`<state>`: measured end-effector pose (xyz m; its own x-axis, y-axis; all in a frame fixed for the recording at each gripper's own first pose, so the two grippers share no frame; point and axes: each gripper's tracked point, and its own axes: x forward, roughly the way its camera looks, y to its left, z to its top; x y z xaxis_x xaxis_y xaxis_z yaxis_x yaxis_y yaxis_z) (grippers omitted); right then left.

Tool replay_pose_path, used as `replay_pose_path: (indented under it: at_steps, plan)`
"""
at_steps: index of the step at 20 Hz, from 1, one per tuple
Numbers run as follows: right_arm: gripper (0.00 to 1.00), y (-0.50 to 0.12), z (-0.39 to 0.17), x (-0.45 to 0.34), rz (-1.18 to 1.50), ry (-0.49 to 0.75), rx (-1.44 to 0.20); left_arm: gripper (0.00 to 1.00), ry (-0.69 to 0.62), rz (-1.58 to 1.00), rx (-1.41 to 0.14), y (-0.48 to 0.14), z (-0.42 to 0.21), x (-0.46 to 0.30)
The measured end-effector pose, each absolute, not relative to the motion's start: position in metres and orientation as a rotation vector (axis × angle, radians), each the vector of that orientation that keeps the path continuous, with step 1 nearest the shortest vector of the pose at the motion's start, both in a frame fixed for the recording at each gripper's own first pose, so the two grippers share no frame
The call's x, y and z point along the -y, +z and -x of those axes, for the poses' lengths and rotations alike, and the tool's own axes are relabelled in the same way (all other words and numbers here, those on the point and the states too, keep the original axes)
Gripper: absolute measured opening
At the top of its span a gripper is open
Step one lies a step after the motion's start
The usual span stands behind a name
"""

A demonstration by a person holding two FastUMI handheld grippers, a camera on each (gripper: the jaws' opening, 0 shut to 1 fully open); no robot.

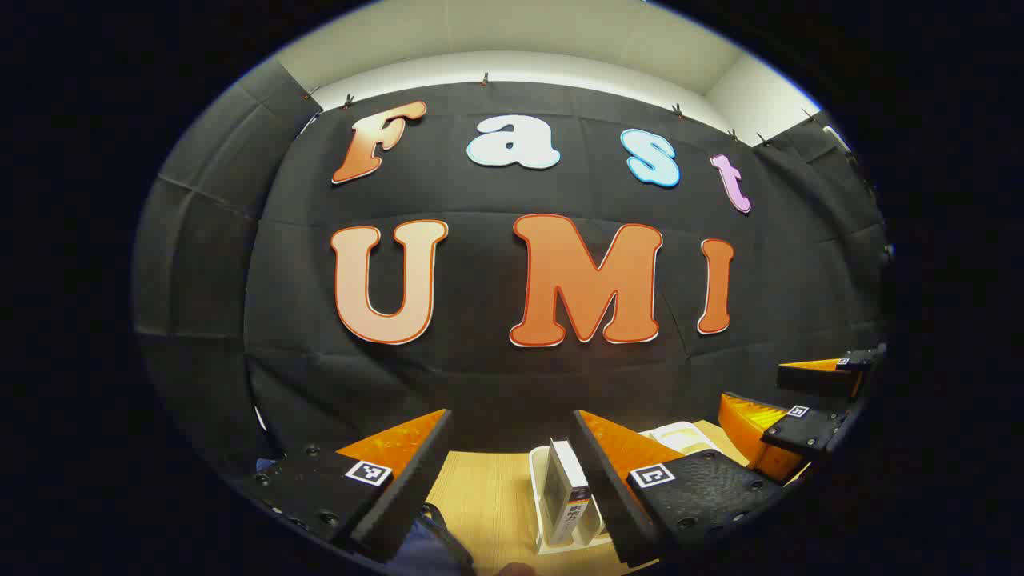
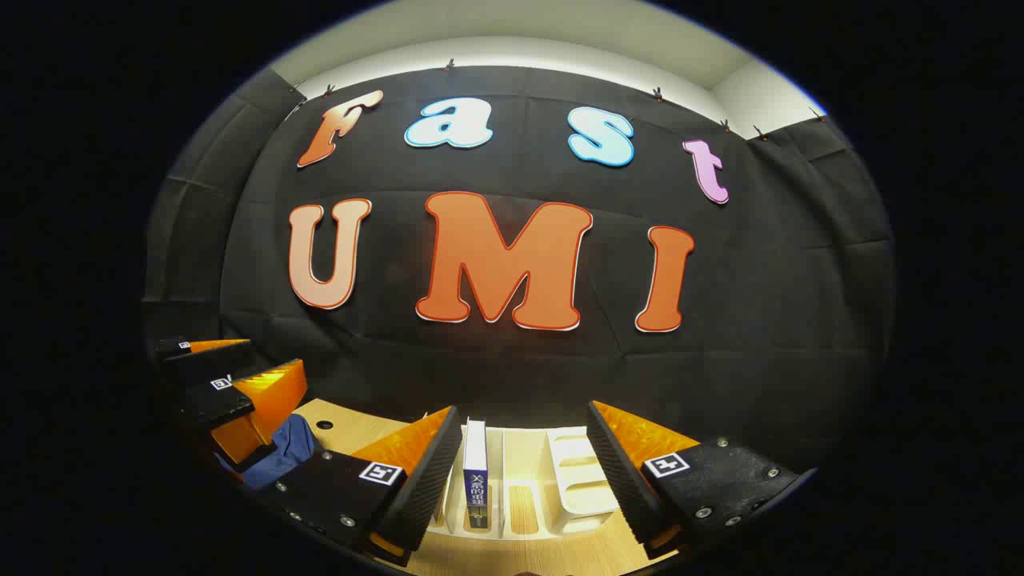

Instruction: Open the schoolbag, grab two books from the bookshelf and put them into the schoolbag.

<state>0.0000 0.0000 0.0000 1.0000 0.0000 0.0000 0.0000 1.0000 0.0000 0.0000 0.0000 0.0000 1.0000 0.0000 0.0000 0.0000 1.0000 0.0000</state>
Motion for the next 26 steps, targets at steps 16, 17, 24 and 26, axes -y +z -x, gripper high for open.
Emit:
replay_pose_path:
  at_steps: [16,17,24,26]
  plan:
    - [0.93,0.004,-0.006,0.004,-0.078,-0.02,-0.005,0.9,0.029,-0.027,0.023,0.008,0.0,-0.005]
    - [0.93,0.005,-0.006,0.005,-0.082,-0.023,-0.006,0.91,0.03,-0.026,0.022,0.009,0.0,-0.006]
    - [0.93,0.001,-0.001,0.003,-0.067,-0.019,-0.006,0.91,0.044,-0.012,0.027,0.008,0.003,-0.01]
    - [0.93,0.0,-0.002,0.004,-0.068,-0.025,-0.01,0.94,0.053,-0.01,0.034,0.01,0.005,-0.012]
